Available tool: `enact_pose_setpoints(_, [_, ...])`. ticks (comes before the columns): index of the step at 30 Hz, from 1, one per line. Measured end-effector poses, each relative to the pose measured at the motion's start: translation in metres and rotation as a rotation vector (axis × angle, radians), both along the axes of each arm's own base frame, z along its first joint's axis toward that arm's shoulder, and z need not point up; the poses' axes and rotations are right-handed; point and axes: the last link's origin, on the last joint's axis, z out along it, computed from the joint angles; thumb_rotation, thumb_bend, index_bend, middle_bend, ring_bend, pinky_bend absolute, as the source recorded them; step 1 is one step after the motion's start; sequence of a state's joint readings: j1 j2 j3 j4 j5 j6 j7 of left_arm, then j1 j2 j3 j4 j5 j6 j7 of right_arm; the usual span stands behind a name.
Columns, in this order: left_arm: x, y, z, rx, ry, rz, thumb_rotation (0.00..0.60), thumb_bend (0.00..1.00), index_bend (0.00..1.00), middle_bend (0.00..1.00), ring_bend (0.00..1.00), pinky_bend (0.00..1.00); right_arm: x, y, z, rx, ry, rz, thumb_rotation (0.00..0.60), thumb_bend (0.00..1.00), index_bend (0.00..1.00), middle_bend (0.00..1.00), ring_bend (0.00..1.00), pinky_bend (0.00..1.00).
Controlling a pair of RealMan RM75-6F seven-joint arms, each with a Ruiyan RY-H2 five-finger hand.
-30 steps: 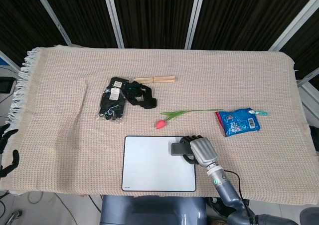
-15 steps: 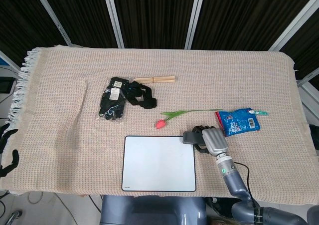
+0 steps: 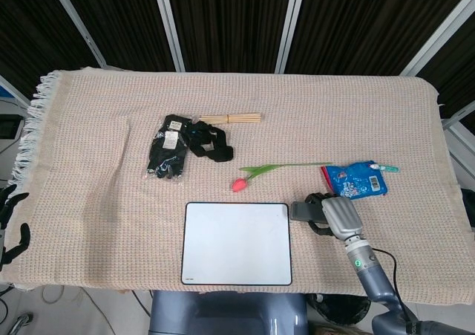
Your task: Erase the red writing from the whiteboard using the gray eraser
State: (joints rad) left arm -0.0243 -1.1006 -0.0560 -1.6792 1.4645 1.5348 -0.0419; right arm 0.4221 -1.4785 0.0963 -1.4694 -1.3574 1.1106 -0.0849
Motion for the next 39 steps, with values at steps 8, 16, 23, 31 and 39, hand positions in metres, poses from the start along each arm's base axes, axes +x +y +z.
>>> enact_pose_setpoints(8, [0.000,0.000,0.000,0.005,0.002,0.003,0.600,0.56,0.18,0.05,0.03,0.10,-0.026,0.001,0.010,0.014,0.038,0.002,0.600,0.20,0.23,0.22,0.23,0.28])
enact_pose_setpoints(16, [-0.001,0.000,0.000,0.002,0.003,0.006,0.600,0.56,0.17,0.05,0.03,0.10,-0.038,0.007,0.017,0.049,0.089,-0.002,0.600,0.05,0.02,0.02,0.07,0.17])
enact_pose_setpoints(23, [-0.001,0.000,0.001,0.004,0.001,0.011,0.600,0.56,0.17,0.05,0.03,0.10,-0.035,0.008,0.035,0.004,0.071,-0.005,0.600,0.04,0.01,0.02,0.06,0.16])
enact_pose_setpoints(31, [0.000,0.000,0.001,0.007,0.001,0.006,0.600,0.56,0.17,0.05,0.03,0.10,-0.032,0.019,0.080,-0.135,0.039,0.014,0.600,0.03,0.00,0.02,0.06,0.16])
enact_pose_setpoints(39, [0.000,0.000,0.000,0.006,0.003,0.004,0.600,0.56,0.17,0.05,0.03,0.10,-0.047,0.058,0.115,-0.273,0.054,-0.013,0.600,0.04,0.00,0.02,0.06,0.15])
